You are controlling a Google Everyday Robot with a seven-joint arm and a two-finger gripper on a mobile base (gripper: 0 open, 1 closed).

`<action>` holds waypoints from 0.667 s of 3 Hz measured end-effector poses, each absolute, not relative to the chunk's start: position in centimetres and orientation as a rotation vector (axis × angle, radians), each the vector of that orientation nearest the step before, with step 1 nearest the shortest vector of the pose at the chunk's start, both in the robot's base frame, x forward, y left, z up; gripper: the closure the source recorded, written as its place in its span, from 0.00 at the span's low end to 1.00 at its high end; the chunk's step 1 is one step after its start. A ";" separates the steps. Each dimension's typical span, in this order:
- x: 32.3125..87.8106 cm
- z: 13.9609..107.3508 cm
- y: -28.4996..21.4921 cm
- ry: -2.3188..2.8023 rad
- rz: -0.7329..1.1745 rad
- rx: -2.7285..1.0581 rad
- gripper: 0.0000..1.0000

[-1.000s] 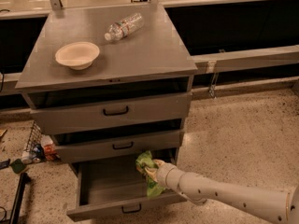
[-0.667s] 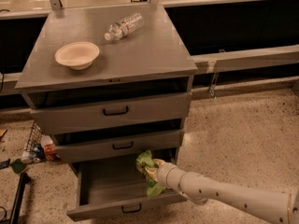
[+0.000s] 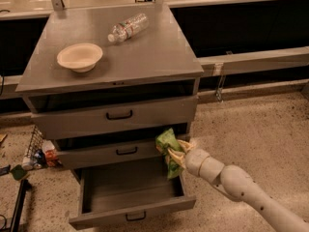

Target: Pick green rice chip bag from bottom drawer and place on counter

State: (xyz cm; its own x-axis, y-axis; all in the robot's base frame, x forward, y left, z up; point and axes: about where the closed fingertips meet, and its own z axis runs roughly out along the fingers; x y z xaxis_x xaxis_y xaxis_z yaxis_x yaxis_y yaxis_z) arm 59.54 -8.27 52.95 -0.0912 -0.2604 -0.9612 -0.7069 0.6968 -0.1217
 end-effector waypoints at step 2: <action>61.2 59.7 -11.1 1.571 0.576 -0.766 1.00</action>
Offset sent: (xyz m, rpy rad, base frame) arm 0.0153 -0.0216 0.0505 0.0869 -0.0367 0.0125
